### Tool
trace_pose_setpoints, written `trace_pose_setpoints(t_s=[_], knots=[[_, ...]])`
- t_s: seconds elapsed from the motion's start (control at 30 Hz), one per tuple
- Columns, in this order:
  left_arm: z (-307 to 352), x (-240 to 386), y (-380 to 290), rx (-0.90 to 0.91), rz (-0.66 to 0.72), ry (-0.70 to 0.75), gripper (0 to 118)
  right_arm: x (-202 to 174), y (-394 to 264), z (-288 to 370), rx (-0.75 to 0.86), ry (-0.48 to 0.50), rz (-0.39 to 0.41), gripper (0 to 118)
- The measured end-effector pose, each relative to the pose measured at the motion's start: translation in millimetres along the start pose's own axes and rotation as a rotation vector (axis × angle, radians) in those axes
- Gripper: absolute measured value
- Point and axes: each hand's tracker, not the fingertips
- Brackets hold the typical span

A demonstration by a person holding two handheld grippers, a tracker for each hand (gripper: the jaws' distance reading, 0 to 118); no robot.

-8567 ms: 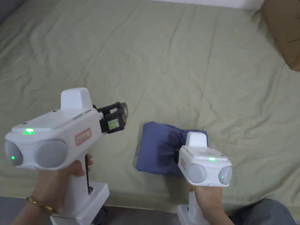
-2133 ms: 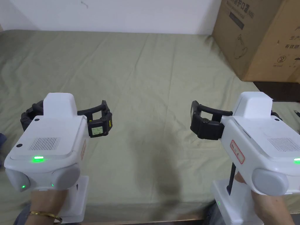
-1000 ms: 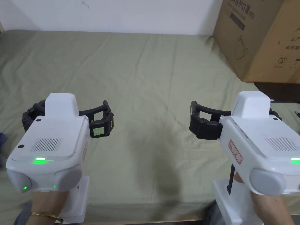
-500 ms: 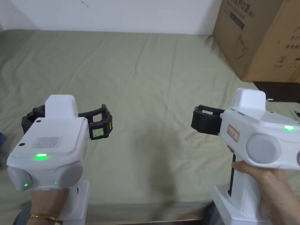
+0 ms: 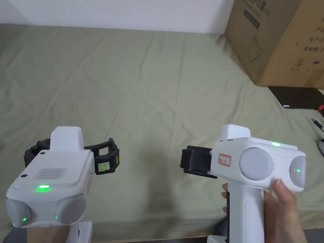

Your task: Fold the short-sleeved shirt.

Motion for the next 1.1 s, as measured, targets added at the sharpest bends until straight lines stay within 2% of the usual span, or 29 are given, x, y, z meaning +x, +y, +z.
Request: trace_pose_setpoints(t_s=[0.07,0.33,0.5,0.67,0.83,0.93,1.03,1.07,1.1], knots=[[-4,-1,-2,-0.008,-0.003,0.005,118,-3,2,-4,0.000,-0.043,0.025,117],[-43,-11,-10,-0.121,0.048,0.020,118,-14,11,-47,-0.007,-0.073,0.083,117],[-101,-27,-3,-0.187,0.104,0.043,118,4,33,-112,0.003,-0.070,0.075,117],[-184,-49,7,-0.243,0.136,0.114,118,24,65,-180,0.037,-0.152,0.058,117],[-267,-59,4,-0.340,0.140,0.188,118,39,89,-261,-0.005,-0.221,0.052,117],[-297,-59,-9,-0.422,0.181,0.195,118,44,93,-291,0.012,-0.239,0.015,117],[-313,-56,-32,-0.533,0.207,0.215,118,42,90,-306,0.038,-0.257,0.028,117],[-314,-56,-39,-0.519,0.222,0.219,118,42,89,-308,0.031,-0.258,0.031,117],[-305,-55,-43,-0.390,0.244,0.237,118,42,85,-311,0.021,-0.256,0.024,117]])
